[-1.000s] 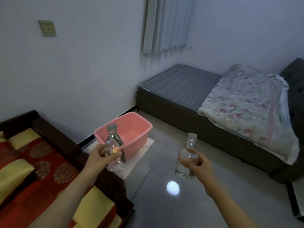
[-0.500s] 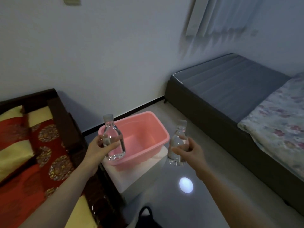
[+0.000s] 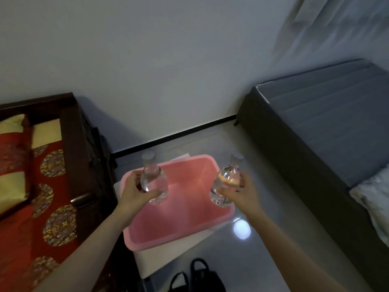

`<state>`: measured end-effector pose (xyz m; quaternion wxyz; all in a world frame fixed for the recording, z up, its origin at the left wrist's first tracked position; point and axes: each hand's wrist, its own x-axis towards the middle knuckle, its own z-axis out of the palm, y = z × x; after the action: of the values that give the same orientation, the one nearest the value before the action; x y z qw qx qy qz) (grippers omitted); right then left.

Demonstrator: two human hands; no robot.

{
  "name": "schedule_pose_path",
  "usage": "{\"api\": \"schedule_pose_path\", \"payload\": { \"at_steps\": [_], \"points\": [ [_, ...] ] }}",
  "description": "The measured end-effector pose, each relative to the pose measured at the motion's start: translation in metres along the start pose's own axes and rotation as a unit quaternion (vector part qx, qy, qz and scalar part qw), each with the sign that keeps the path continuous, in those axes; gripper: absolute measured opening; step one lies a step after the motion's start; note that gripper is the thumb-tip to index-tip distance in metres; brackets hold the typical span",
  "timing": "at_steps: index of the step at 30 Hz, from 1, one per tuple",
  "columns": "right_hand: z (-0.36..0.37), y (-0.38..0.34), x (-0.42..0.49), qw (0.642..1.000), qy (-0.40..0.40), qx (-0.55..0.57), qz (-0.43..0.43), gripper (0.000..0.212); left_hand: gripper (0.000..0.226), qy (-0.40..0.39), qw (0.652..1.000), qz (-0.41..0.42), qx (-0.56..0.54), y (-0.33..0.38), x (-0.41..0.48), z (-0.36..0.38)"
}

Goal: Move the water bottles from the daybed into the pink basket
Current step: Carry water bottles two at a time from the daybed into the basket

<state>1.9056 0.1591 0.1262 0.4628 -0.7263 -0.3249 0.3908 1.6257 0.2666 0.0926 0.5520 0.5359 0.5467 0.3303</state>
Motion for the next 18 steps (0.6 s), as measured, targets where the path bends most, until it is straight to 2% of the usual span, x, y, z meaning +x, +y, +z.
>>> {"api": "schedule_pose_path", "payload": {
  "at_steps": [6, 11, 18],
  "points": [
    [0.038, 0.041, 0.061, 0.998, -0.039, -0.052, 0.020, 0.059, 0.068, 0.001, 1.000, -0.028, 0.005, -0.057, 0.037, 0.032],
    [0.086, 0.079, 0.096, 0.994, -0.018, -0.110, 0.009, 0.051, 0.069, 0.021, 1.000, -0.020, 0.008, -0.096, 0.064, 0.070],
    [0.122, 0.130, 0.123, 0.964, 0.040, -0.261, 0.014, 0.075, 0.073, 0.057, 0.997, -0.016, 0.042, -0.146, 0.099, 0.103]
  ]
}}
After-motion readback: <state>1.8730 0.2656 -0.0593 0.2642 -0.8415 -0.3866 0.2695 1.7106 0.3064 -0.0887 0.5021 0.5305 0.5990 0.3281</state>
